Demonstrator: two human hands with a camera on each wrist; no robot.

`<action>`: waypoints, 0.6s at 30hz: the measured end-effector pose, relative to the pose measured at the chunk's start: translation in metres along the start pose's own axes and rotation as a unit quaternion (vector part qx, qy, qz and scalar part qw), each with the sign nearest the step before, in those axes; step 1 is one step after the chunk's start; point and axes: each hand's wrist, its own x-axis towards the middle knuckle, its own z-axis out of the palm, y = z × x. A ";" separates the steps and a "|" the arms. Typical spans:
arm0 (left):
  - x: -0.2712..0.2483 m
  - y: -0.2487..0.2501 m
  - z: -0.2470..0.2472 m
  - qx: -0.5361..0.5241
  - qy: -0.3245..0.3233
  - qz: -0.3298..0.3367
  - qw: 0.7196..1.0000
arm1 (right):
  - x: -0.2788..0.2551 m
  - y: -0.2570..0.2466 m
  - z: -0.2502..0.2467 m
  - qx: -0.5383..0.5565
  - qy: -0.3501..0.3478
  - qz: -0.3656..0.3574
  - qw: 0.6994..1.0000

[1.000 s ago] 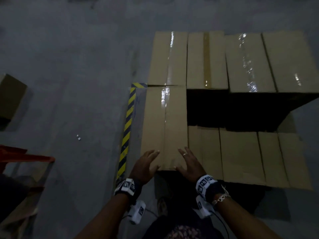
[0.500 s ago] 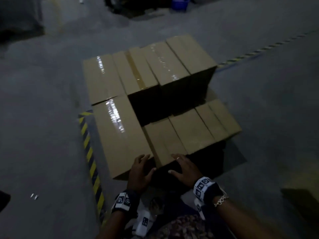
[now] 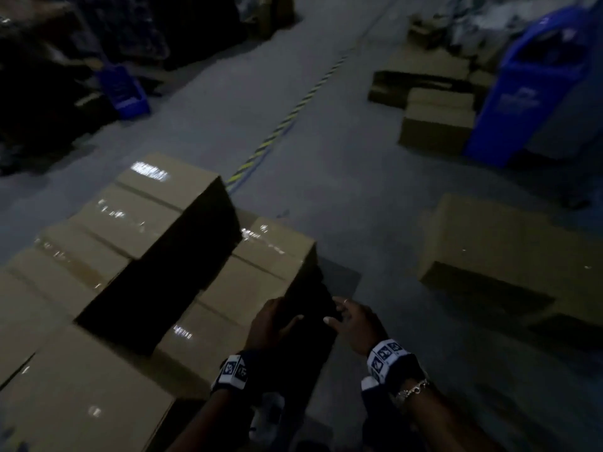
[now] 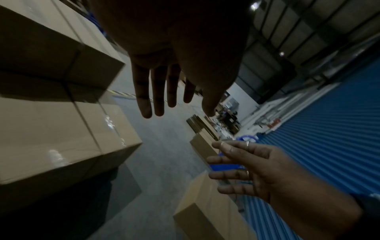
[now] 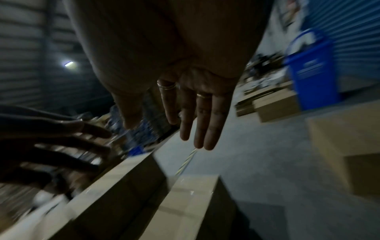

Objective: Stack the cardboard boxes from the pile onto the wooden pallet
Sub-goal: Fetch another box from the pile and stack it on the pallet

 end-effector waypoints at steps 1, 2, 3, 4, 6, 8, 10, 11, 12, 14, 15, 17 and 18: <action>0.015 0.018 0.015 0.008 -0.012 0.008 1.000 | 0.002 0.013 -0.019 0.017 0.015 0.015 1.000; 0.028 0.039 0.030 0.019 -0.028 0.009 0.999 | 0.003 0.028 -0.041 0.033 0.028 0.031 0.999; 0.040 0.063 0.046 0.032 -0.042 0.015 0.999 | 0.004 0.044 -0.062 0.047 0.042 0.048 0.997; 0.051 0.085 0.062 0.040 -0.051 0.026 0.998 | 0.004 0.060 -0.084 0.059 0.053 0.065 0.995; 0.076 0.120 0.096 0.046 -0.073 0.058 0.995 | 0.005 0.092 -0.128 0.080 0.079 0.089 0.990; 0.109 0.148 0.137 0.035 -0.110 0.065 0.991 | 0.003 0.124 -0.168 0.097 0.108 0.111 0.983; 0.141 0.180 0.181 0.040 -0.142 0.058 0.987 | -0.002 0.152 -0.207 0.107 0.141 0.129 0.976; 0.153 0.198 0.202 0.034 -0.161 0.057 0.985 | -0.005 0.164 -0.226 0.114 0.159 0.140 0.971; 0.165 0.217 0.222 0.025 -0.179 0.062 0.982 | -0.008 0.174 -0.244 0.121 0.178 0.147 0.965; 0.185 0.250 0.257 0.017 -0.210 0.099 0.973 | -0.011 0.197 -0.273 0.137 0.204 0.168 0.955; 0.194 0.266 0.272 0.022 -0.229 0.120 0.966 | -0.012 0.208 -0.286 0.142 0.214 0.179 0.950; 0.210 0.295 0.297 0.026 -0.255 0.134 0.957 | -0.015 0.229 -0.307 0.150 0.241 0.195 0.939; 0.217 0.307 0.309 0.026 -0.263 0.135 0.955 | -0.014 0.239 -0.317 0.156 0.253 0.201 0.933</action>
